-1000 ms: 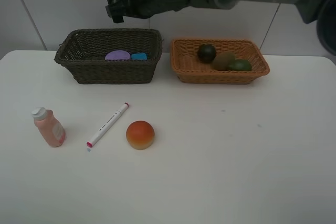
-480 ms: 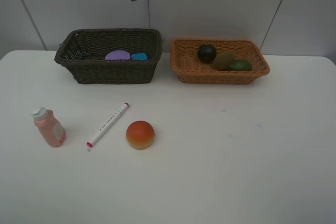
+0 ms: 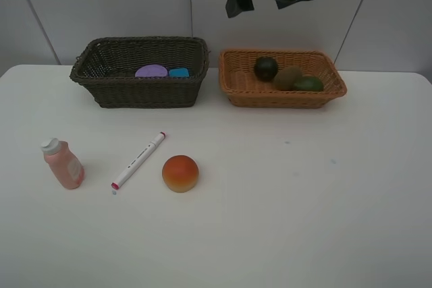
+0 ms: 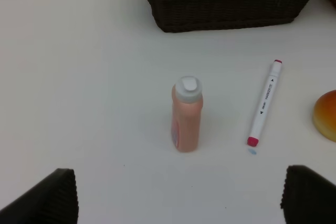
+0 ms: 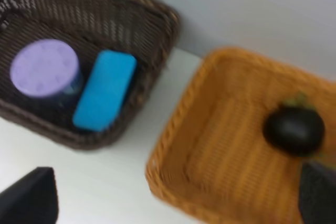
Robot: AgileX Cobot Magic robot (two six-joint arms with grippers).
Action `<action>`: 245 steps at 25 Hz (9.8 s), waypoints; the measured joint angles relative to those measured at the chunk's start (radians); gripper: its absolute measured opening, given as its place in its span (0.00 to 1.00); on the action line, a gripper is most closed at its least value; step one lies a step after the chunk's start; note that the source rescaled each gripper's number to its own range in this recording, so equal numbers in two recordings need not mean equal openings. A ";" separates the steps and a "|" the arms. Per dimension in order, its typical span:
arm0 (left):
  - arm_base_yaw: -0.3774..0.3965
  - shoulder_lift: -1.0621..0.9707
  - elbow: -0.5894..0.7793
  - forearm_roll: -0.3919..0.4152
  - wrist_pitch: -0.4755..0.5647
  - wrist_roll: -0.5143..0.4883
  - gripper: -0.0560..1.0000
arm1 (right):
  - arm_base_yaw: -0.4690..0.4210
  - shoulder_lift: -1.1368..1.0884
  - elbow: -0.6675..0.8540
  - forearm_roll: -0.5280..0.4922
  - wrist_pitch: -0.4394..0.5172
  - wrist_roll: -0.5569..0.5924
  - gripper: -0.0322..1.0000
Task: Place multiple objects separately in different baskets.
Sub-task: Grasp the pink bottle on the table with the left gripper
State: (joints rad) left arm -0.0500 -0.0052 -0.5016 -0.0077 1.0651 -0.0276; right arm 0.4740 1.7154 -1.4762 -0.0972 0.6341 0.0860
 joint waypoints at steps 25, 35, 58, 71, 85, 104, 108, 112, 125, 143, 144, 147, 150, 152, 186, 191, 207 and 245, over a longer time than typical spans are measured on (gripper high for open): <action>0.000 0.000 0.000 0.000 0.000 0.000 1.00 | -0.028 -0.691 0.617 -0.078 0.108 0.060 1.00; 0.000 0.000 0.000 0.000 0.000 0.000 1.00 | -0.094 -1.010 0.743 -0.159 0.240 0.124 1.00; 0.000 0.000 0.000 0.000 0.000 0.000 1.00 | -0.446 -1.574 0.869 -0.106 0.402 0.130 1.00; 0.000 0.000 0.000 0.001 0.000 0.000 1.00 | -0.491 -1.719 0.953 0.016 0.420 -0.059 1.00; 0.000 0.000 0.000 0.001 0.000 0.000 1.00 | -0.491 -1.719 0.956 0.028 0.422 -0.076 1.00; 0.000 0.000 0.000 0.001 0.000 0.000 1.00 | -0.491 -1.719 0.956 0.028 0.422 -0.075 1.00; 0.000 0.000 0.000 0.001 0.000 0.000 1.00 | -0.491 -1.719 0.956 0.028 0.422 -0.075 1.00; 0.000 0.000 0.000 0.001 0.000 0.000 1.00 | -0.491 -1.719 0.956 0.028 0.422 -0.075 1.00; 0.000 0.000 0.000 0.001 0.000 0.005 1.00 | -0.491 -1.719 0.956 0.028 0.422 -0.075 1.00; 0.000 0.518 -0.211 -0.004 -0.018 0.008 1.00 | -0.491 -1.719 0.956 0.028 0.422 -0.075 1.00; 0.000 0.558 -0.221 -0.004 -0.018 0.008 1.00 | -0.491 -1.719 0.956 0.028 0.422 -0.075 1.00; 0.000 0.669 -0.246 -0.004 -0.037 -0.007 1.00 | -0.491 -1.719 0.956 0.028 0.422 -0.075 1.00; 0.000 0.773 -0.270 -0.004 -0.066 -0.014 1.00 | -0.491 -1.719 0.956 0.028 0.422 -0.075 1.00; 0.000 0.836 -0.283 -0.004 -0.080 -0.014 1.00 | -0.491 -1.719 0.956 0.028 0.422 -0.075 1.00; -0.057 1.548 -0.300 -0.061 -0.422 -0.014 1.00 | -0.491 -1.719 0.956 0.028 0.422 -0.075 1.00; -0.058 1.615 -0.300 -0.061 -0.436 -0.014 1.00 | -0.491 -1.719 0.956 0.028 0.422 -0.075 1.00; -0.058 1.711 -0.301 -0.061 -0.473 -0.015 1.00 | -0.491 -1.719 0.956 0.028 0.422 -0.075 1.00; -0.058 1.701 -0.439 -0.077 -0.210 -0.028 0.32 | -0.491 -1.719 0.956 0.028 0.422 -0.075 1.00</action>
State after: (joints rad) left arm -0.1075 1.6957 -0.9403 -0.0846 0.8552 -0.0559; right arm -0.0172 -0.0038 -0.5201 -0.0697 1.0556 0.0115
